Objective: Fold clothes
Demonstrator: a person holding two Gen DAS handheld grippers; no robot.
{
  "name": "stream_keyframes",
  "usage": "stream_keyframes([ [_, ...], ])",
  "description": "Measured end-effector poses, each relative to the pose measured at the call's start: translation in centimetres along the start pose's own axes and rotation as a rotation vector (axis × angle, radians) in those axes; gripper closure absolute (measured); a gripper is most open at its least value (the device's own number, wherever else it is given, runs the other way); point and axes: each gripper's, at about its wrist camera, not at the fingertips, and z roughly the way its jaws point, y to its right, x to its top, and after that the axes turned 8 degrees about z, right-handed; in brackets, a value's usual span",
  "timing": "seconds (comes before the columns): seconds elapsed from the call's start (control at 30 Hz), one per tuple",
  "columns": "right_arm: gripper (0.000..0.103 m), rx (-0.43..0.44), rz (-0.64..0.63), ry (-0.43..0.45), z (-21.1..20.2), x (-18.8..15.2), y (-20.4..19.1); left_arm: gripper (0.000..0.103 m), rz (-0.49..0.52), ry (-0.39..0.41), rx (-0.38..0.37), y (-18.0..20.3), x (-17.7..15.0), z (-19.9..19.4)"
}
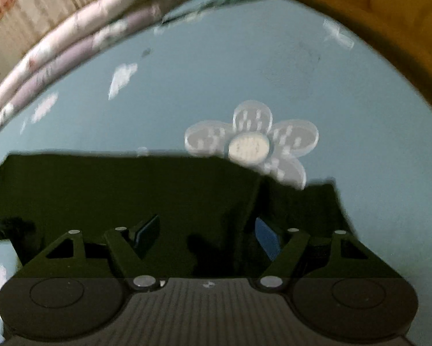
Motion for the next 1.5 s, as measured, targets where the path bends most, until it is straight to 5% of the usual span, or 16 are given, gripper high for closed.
stream_keyframes([
  [0.2, 0.028, -0.146, 0.021, 0.066, 2.8, 1.4, 1.7, 0.026, 0.066, -0.024, 0.034, 1.2, -0.7, 1.2],
  [0.43, 0.025, -0.067, -0.013, 0.106, -2.9, 0.0, -0.3, 0.028, 0.088, 0.006, 0.022, 2.2, -0.4, -1.2],
  [0.63, 0.025, 0.029, -0.011, -0.006, -5.0, -5.1, -3.7, 0.026, 0.170, 0.007, -0.039, 4.4, -2.0, -2.1],
  [0.93, 0.025, 0.078, -0.045, -0.118, -3.7, -8.8, -8.1, 0.026, 0.053, -0.087, 0.026, 0.4, -5.1, -2.2],
  [1.27, 0.024, 0.075, -0.071, -0.158, -2.6, -9.2, -10.1, 0.021, -0.002, 0.069, 0.027, -3.7, -3.5, -2.9],
  [1.43, 0.024, 0.088, -0.104, -0.173, -2.1, -9.4, -11.4, 0.019, -0.088, 0.007, 0.003, -6.5, -4.2, -0.7],
  [1.5, 0.024, 0.088, -0.121, -0.174, -2.1, -9.3, -11.8, 0.006, -0.090, 0.013, -0.030, -7.5, -4.8, -1.0],
])
